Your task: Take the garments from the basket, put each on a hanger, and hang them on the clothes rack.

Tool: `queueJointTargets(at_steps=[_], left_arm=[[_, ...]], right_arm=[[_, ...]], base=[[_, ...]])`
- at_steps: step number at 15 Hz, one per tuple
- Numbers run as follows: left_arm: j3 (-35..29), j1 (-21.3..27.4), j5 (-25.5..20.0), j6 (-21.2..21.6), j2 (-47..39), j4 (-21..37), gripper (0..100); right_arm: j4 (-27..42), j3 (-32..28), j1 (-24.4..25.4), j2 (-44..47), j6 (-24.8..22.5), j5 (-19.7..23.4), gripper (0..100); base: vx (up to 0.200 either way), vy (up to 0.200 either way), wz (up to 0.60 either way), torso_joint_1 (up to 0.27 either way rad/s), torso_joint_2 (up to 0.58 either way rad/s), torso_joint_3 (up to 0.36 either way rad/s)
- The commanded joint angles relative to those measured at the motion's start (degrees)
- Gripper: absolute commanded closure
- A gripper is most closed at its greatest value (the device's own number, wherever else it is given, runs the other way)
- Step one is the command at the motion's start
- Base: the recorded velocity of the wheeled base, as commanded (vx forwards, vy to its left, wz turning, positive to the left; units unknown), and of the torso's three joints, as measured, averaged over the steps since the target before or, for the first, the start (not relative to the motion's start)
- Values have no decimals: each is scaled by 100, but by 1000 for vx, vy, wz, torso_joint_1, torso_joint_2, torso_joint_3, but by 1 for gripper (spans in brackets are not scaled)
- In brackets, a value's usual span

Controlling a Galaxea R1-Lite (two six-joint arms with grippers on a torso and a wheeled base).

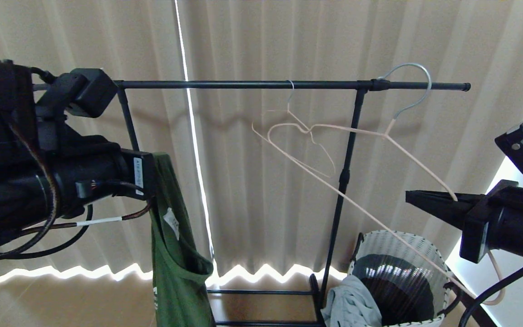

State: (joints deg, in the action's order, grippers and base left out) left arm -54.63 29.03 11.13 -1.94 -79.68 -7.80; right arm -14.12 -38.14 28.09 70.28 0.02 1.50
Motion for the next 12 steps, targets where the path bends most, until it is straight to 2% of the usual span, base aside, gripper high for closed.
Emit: queueJointTargets(at_steps=[1,4,6,8,10,12], left_arm=[[-241,209,232,-61,-408,-2,100],[-681,446,636,-351,-883,-2,100],[-1147,455,1137,-483,-1384,-11,100],[-1419,446,1576,-492,-1779,-169,100],[-1437,481,1752,-483,-1902,-433,100],[-1463,499,1831,-483,-1929,-459,100]], right_arm=[[-3,105,109,-5,42,35,100],[-12,220,347,21,375,246,100],[-74,325,566,-23,586,457,100],[-496,633,848,-67,709,606,100],[-803,879,1050,-67,709,623,100],[-865,923,1269,-93,709,623,100]], base=[[0,0,0,0,0,0],[0,0,0,0,0,0],[0,0,0,0,0,0],[0,0,0,0,0,0],[0,0,0,0,0,0],[0,0,0,0,0,0]])
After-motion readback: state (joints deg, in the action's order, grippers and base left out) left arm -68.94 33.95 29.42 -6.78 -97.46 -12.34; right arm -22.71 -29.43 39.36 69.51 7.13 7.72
